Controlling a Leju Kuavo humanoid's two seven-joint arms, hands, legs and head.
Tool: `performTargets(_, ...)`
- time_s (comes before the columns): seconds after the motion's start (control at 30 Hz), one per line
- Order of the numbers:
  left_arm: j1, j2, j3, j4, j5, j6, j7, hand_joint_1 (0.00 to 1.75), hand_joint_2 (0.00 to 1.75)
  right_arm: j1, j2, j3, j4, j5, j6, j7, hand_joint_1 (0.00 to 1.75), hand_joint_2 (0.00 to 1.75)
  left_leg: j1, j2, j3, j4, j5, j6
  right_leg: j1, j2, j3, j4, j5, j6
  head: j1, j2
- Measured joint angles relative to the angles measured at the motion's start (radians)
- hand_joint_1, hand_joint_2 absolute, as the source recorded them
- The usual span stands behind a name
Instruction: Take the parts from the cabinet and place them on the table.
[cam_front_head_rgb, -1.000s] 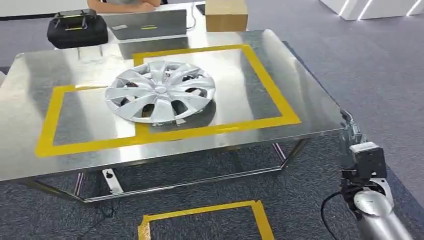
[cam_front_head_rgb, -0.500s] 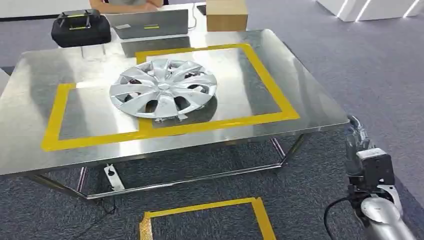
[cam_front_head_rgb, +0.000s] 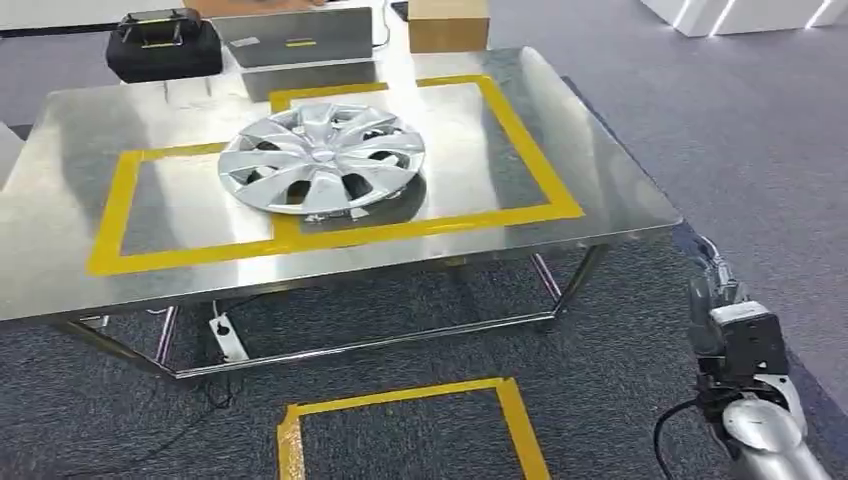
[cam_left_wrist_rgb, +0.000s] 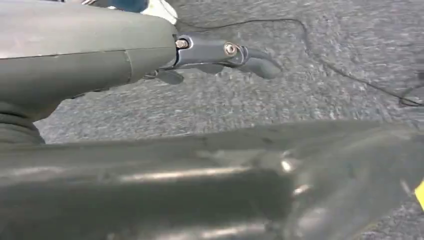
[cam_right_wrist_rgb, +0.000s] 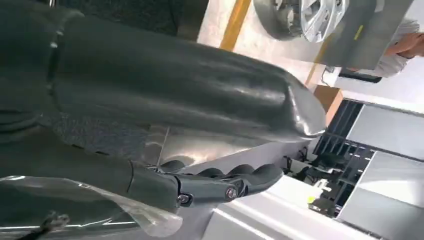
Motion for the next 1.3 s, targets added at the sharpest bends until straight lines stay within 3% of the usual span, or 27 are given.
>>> performTargets(0.07, 0.002, 0.0, 0.0, 0.0, 0.0, 0.0, 0.004, 0.0, 0.0, 0.003, 0.0, 0.0, 0.0, 0.001, 0.001, 0.0, 0.0, 0.0, -0.002, 0.0, -0.007, -0.003, 0.013, 0.008, -0.002, 0.0, -0.002, -0.003, 0.014, 0.016, 0.0, 0.0)
performTargets(0.1, 0.002, -0.003, 0.0, 0.0, 0.0, 0.0, 0.004, 0.0, 0.0, 0.004, 0.0, -0.001, 0.0, 0.001, 0.002, 0.0, 0.0, 0.0, 0.006, 0.006, -0.012, -0.012, 0.029, 0.014, -0.004, 0.003, -0.01, 0.007, -0.005, 0.02, -0.005, 0.0)
performTargets(0.13, 0.001, -0.003, 0.0, 0.0, 0.0, 0.0, 0.004, 0.0, 0.0, 0.006, 0.0, -0.001, 0.0, 0.001, 0.002, 0.0, 0.0, 0.0, 0.006, 0.007, -0.025, -0.012, 0.039, 0.022, -0.004, 0.003, -0.034, 0.037, -0.056, 0.023, 0.001, 0.0)
performTargets(0.2, 0.001, -0.002, 0.0, 0.0, 0.0, 0.0, 0.005, 0.0, 0.0, 0.007, 0.0, -0.001, 0.0, 0.001, 0.002, 0.0, 0.0, 0.0, 0.005, 0.008, -0.051, -0.011, 0.058, 0.027, -0.006, 0.004, -0.073, 0.174, -0.167, 0.029, 0.002, 0.0)
performTargets(0.23, 0.001, -0.002, 0.0, 0.0, -0.001, 0.0, 0.005, 0.0, 0.0, 0.01, 0.0, -0.001, 0.0, 0.001, 0.002, 0.0, 0.0, 0.0, 0.004, 0.008, -0.066, -0.01, 0.069, 0.027, -0.006, 0.004, -0.091, 0.251, -0.204, 0.032, 0.001, 0.0)
performTargets(0.27, 0.001, -0.002, 0.001, 0.0, -0.002, 0.0, 0.006, 0.0, 0.0, 0.012, 0.0, -0.001, 0.001, 0.001, 0.002, 0.001, 0.0, 0.0, 0.004, 0.009, -0.081, -0.008, 0.08, 0.026, -0.006, 0.004, -0.096, 0.3, -0.208, 0.034, 0.002, 0.0)
performTargets(0.33, 0.002, -0.002, 0.0, 0.0, -0.003, -0.002, 0.01, 0.0, 0.0, 0.012, 0.0, -0.001, 0.002, 0.002, 0.003, 0.001, 0.0, 0.0, 0.004, 0.009, -0.11, -0.001, 0.096, 0.023, -0.006, 0.004, -0.047, 0.27, -0.14, 0.036, 0.002, 0.0)
performTargets(0.4, 0.002, -0.003, 0.0, 0.0, -0.005, -0.003, 0.013, 0.0, 0.0, 0.011, 0.0, -0.001, 0.002, 0.003, 0.003, 0.002, 0.0, 0.0, 0.006, 0.009, -0.134, 0.013, 0.106, 0.015, -0.008, 0.003, 0.068, 0.111, -0.084, 0.034, 0.002, 0.0)
performTargets(0.47, 0.001, -0.003, 0.0, 0.0, -0.006, -0.004, 0.013, 0.0, 0.0, 0.008, 0.0, 0.0, 0.002, 0.005, 0.005, 0.002, 0.0, 0.0, -0.001, 0.007, -0.149, 0.034, 0.112, 0.007, -0.005, 0.006, 0.171, -0.036, -0.125, 0.027, 0.001, 0.0)
performTargets(0.53, 0.001, -0.003, 0.001, 0.0, -0.006, -0.004, 0.013, 0.0, 0.0, 0.011, 0.0, 0.0, 0.004, 0.011, 0.007, 0.004, 0.0, 0.0, 0.001, 0.007, -0.153, 0.036, 0.126, -0.004, -0.002, 0.006, 0.147, -0.03, -0.125, 0.017, 0.002, 0.0)
performTargets(0.6, 0.005, -0.001, 0.001, 0.0, -0.006, -0.004, 0.015, 0.0, 0.0, 0.01, 0.0, 0.001, 0.009, 0.015, 0.007, 0.007, 0.0, 0.0, 0.002, 0.005, -0.16, 0.039, 0.13, -0.015, -0.006, 0.002, 0.133, -0.031, -0.109, -0.002, 0.002, 0.0)
performTargets(0.63, 0.005, 0.0, 0.001, 0.0, -0.006, -0.004, 0.016, 0.0, 0.0, 0.009, 0.0, 0.002, 0.011, 0.017, 0.007, 0.01, 0.0, 0.0, 0.005, 0.005, -0.171, 0.057, 0.089, -0.024, -0.008, -0.001, 0.124, -0.031, -0.099, -0.011, -0.001, 0.0)
performTargets(0.67, 0.006, 0.0, 0.002, 0.0, -0.007, -0.004, 0.016, 0.0, 0.0, 0.01, 0.001, 0.002, 0.013, 0.018, 0.007, 0.013, 0.0, 0.0, 0.007, 0.005, -0.185, 0.112, 0.018, -0.03, -0.008, -0.002, 0.112, -0.03, -0.089, -0.02, -0.002, 0.0)
performTargets(0.7, 0.005, -0.001, 0.002, 0.0, -0.008, -0.005, 0.016, 0.0, 0.0, 0.01, 0.001, 0.002, 0.015, 0.02, 0.007, 0.014, 0.0, 0.0, 0.009, 0.005, -0.202, 0.184, -0.042, -0.035, -0.008, -0.002, 0.102, -0.029, -0.08, -0.02, -0.003, 0.0)
performTargets(0.73, 0.005, -0.001, 0.002, 0.0, -0.008, -0.005, 0.016, 0.0, 0.0, 0.009, 0.001, 0.003, 0.018, 0.021, 0.007, 0.018, 0.0, 0.0, 0.012, 0.005, -0.218, 0.262, -0.087, -0.038, -0.007, -0.003, 0.096, -0.027, -0.069, -0.02, -0.003, 0.0)
performTargets(0.77, 0.005, -0.001, 0.002, 0.0, -0.009, -0.005, 0.016, 0.0, 0.0, 0.01, 0.001, 0.003, 0.021, 0.022, 0.007, 0.022, 0.0, 0.0, 0.013, 0.005, -0.224, 0.317, -0.1, -0.04, -0.006, -0.003, 0.082, -0.024, -0.059, -0.02, -0.002, 0.0)
performTargets(0.83, 0.004, 0.0, 0.002, 0.0, -0.009, -0.005, 0.016, 0.0, 0.0, 0.01, 0.002, 0.003, 0.028, 0.026, 0.007, 0.027, 0.0, 0.0, 0.014, 0.005, -0.188, 0.313, -0.05, -0.038, -0.006, -0.003, 0.051, -0.012, -0.044, -0.018, -0.002, 0.0)
performTargets(0.9, 0.004, 0.0, 0.003, 0.0, -0.009, -0.005, 0.016, 0.0, 0.0, 0.01, 0.002, 0.003, 0.034, 0.031, 0.007, 0.031, 0.0, 0.0, 0.013, 0.004, -0.08, 0.149, 0.014, -0.026, -0.005, -0.003, 0.025, 0.003, -0.036, -0.015, -0.003, 0.0)
performTargets(0.93, 0.004, 0.001, 0.003, 0.0, -0.009, -0.005, 0.016, 0.0, 0.0, 0.01, 0.002, 0.003, 0.036, 0.032, 0.006, 0.031, 0.0, 0.0, 0.011, 0.002, -0.027, 0.059, 0.011, -0.017, -0.005, -0.003, 0.018, 0.008, -0.032, -0.013, -0.003, 0.0)
performTargets(0.97, 0.003, 0.002, 0.003, 0.0, -0.01, -0.005, 0.016, 0.0, 0.0, 0.009, 0.002, 0.003, 0.039, 0.033, 0.002, 0.034, 0.0, 0.0, 0.008, 0.002, -0.004, 0.017, -0.002, -0.015, 0.0, -0.003, 0.01, 0.013, -0.026, -0.008, -0.002, 0.0)
performTargets(1.03, 0.003, 0.001, 0.003, 0.0, -0.012, -0.005, 0.016, 0.0, 0.0, 0.009, 0.003, 0.003, 0.044, 0.037, -0.001, 0.036, 0.0, 0.0, 0.003, 0.002, -0.015, 0.018, 0.007, -0.011, -0.005, -0.005, 0.004, 0.009, -0.009, 0.005, -0.002, 0.0)
performTargets(1.1, 0.005, 0.0, 0.003, 0.0, -0.012, -0.005, 0.018, 0.0, 0.0, 0.012, 0.003, 0.003, 0.05, 0.038, -0.003, 0.037, 0.0, 0.0, 0.007, 0.005, -0.029, 0.004, 0.03, 0.005, -0.005, -0.003, -0.001, 0.005, 0.001, 0.019, -0.003, 0.0)
performTargets(1.13, 0.003, -0.001, 0.003, 0.0, -0.012, -0.005, 0.018, 0.0, 0.0, 0.012, 0.003, 0.003, 0.052, 0.038, -0.003, 0.037, 0.0, 0.0, 0.01, 0.011, -0.034, 0.002, 0.043, 0.013, -0.007, 0.001, -0.01, 0.016, -0.03, 0.023, 0.0, 0.0)
performTargets(1.17, 0.002, 0.0, 0.003, 0.0, -0.012, -0.005, 0.018, 0.0, 0.0, 0.011, 0.003, 0.002, 0.054, 0.038, -0.003, 0.038, 0.0, 0.0, 0.01, 0.011, -0.049, 0.002, 0.052, 0.02, -0.007, 0.002, -0.029, 0.054, -0.087, 0.027, 0.004, 0.0)
performTargets(1.23, 0.001, 0.002, 0.003, -0.001, -0.012, -0.006, 0.018, 0.0, 0.0, 0.012, 0.004, 0.0, 0.059, 0.042, -0.005, 0.04, 0.0, 0.0, 0.006, 0.011, -0.081, 0.005, 0.075, 0.025, -0.009, 0.002, -0.067, 0.206, -0.197, 0.033, 0.003, 0.0)
performTargets(1.27, 0.001, 0.001, 0.003, -0.001, -0.012, -0.006, 0.019, 0.0, 0.0, 0.013, 0.004, 0.0, 0.061, 0.045, -0.006, 0.043, 0.0, 0.0, 0.005, 0.011, -0.098, 0.007, 0.087, 0.025, -0.009, 0.002, -0.08, 0.271, -0.22, 0.035, 0.004, 0.0)
performTargets(1.3, 0.002, 0.001, 0.003, -0.001, -0.013, -0.006, 0.021, 0.0, 0.0, 0.014, 0.006, 0.0, 0.065, 0.048, -0.011, 0.054, 0.0, 0.0, 0.004, 0.012, -0.118, 0.01, 0.099, 0.024, -0.009, 0.002, -0.077, 0.307, -0.207, 0.036, 0.003, 0.0)
